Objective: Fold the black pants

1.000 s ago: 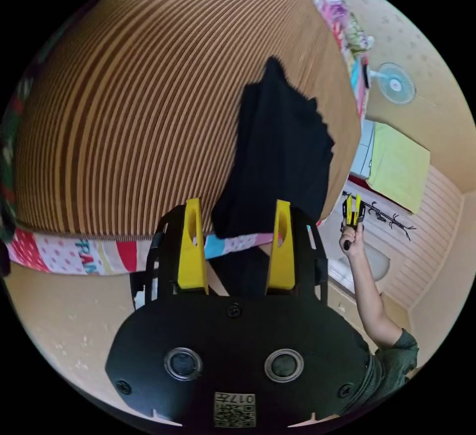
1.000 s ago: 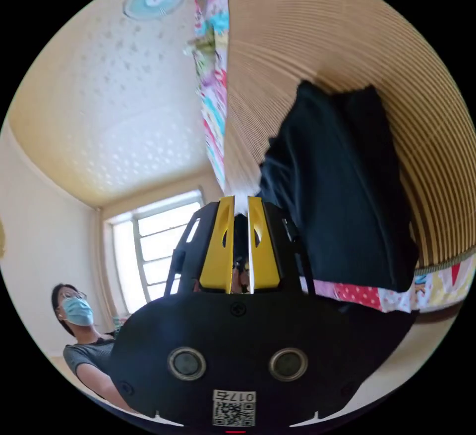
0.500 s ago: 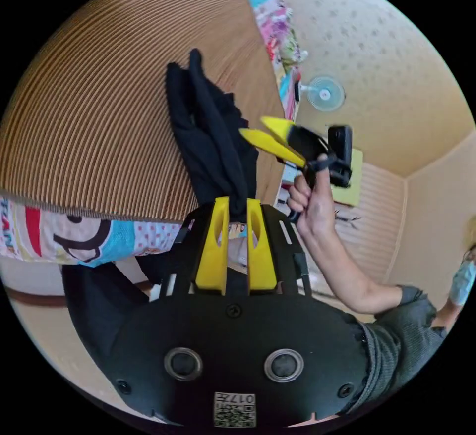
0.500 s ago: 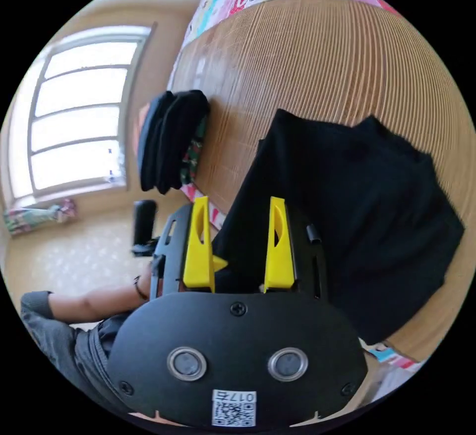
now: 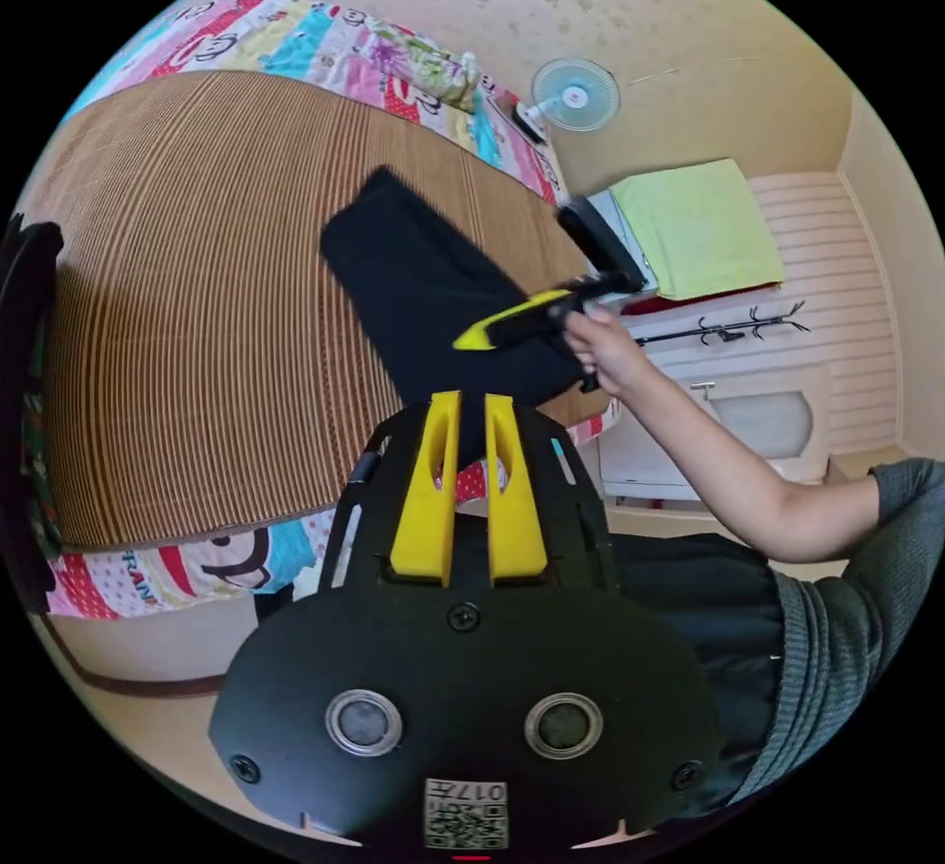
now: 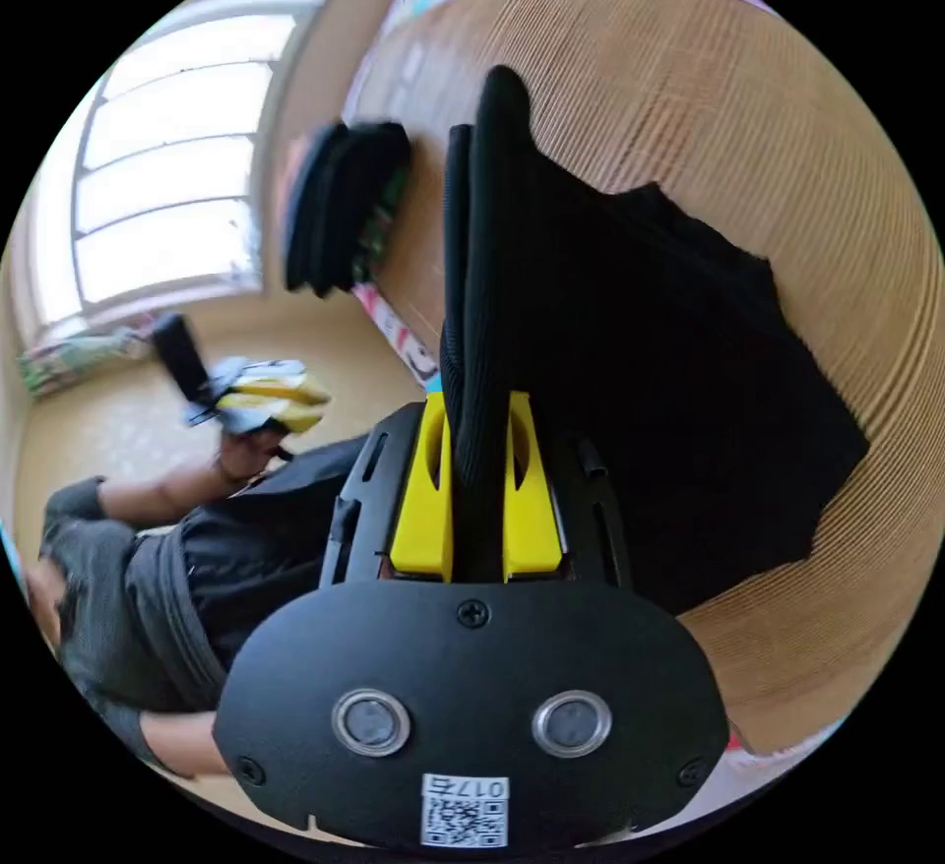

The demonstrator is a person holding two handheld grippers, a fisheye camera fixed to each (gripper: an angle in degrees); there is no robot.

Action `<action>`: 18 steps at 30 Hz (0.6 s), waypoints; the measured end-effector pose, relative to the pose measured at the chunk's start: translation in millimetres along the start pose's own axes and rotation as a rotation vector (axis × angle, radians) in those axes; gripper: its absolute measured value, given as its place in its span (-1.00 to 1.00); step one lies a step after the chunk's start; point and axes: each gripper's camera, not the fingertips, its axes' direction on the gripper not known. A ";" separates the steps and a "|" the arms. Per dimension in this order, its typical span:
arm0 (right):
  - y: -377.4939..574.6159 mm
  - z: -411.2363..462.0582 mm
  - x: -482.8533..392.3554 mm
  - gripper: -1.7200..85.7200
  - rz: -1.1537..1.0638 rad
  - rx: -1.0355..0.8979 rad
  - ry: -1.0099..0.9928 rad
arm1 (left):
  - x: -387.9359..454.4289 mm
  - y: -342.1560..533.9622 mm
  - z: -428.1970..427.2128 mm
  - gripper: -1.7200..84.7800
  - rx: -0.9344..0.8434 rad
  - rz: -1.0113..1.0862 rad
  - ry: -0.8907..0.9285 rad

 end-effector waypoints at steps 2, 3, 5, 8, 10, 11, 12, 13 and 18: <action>81.4 -34.3 66.5 -0.77 0.009 0.225 -0.224 | -9.5 -0.2 13.1 -0.76 -0.035 -0.061 0.019; 102.8 -39.0 82.7 -0.77 0.021 0.273 -0.259 | -12.6 -0.9 18.7 -0.75 -0.050 -0.081 0.034; 188.3 -41.0 153.6 -0.75 0.207 0.416 -0.355 | -21.4 -5.1 45.8 -0.69 -0.093 -0.155 0.073; 294.3 -11.7 227.8 -0.72 0.603 0.515 -0.421 | -23.8 -16.3 91.6 -0.59 -0.166 -0.193 0.101; 354.5 12.4 250.9 -0.70 0.795 0.601 -0.475 | -26.3 -23.8 128.1 -0.55 -0.253 -0.221 0.129; 386.5 30.0 258.2 -0.67 0.863 0.667 -0.531 | -27.5 -27.4 151.1 -0.54 -0.304 -0.234 0.129; 399.8 39.8 260.4 -0.66 0.888 0.698 -0.564 | -28.3 -28.8 162.3 -0.54 -0.328 -0.239 0.123; 421.0 61.3 262.6 -0.64 0.918 0.755 -0.641 | -29.9 -31.0 183.5 -0.54 -0.377 -0.242 0.107; 435.8 159.2 258.7 -0.42 0.834 0.827 -1.004 | -42.4 -16.9 251.7 -0.75 -0.570 -0.399 0.272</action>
